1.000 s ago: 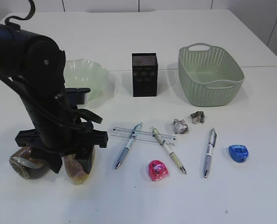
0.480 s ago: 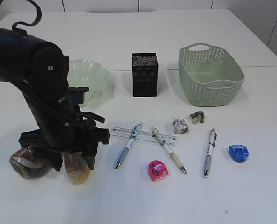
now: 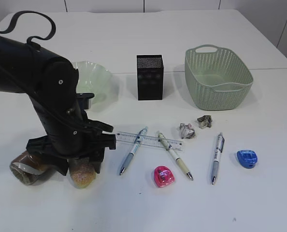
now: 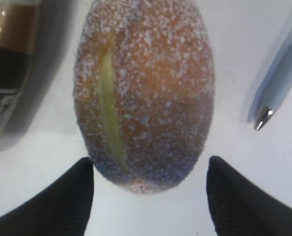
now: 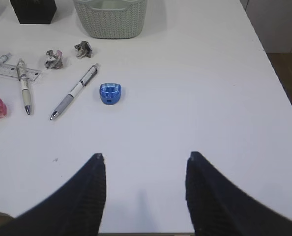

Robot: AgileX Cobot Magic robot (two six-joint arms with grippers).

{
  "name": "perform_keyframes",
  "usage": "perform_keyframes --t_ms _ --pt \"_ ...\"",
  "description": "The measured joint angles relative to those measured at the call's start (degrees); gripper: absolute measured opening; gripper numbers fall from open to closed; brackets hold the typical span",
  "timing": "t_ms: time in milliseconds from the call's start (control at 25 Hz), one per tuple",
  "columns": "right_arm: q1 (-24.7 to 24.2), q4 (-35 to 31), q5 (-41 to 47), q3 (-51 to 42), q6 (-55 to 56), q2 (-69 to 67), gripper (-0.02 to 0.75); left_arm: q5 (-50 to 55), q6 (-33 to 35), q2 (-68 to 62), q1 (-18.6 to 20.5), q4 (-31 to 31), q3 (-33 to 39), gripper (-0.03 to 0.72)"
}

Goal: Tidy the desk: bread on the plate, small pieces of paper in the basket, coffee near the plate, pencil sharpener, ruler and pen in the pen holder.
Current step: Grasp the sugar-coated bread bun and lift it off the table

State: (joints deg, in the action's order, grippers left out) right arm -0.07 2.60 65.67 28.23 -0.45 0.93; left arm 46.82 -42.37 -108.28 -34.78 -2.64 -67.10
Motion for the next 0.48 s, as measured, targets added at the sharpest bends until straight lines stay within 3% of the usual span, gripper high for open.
perform_keyframes --t_ms 480 --pt "0.0 0.0 0.0 0.0 0.0 0.0 0.415 -1.3 -1.1 -3.2 0.0 -3.0 -0.2 0.506"
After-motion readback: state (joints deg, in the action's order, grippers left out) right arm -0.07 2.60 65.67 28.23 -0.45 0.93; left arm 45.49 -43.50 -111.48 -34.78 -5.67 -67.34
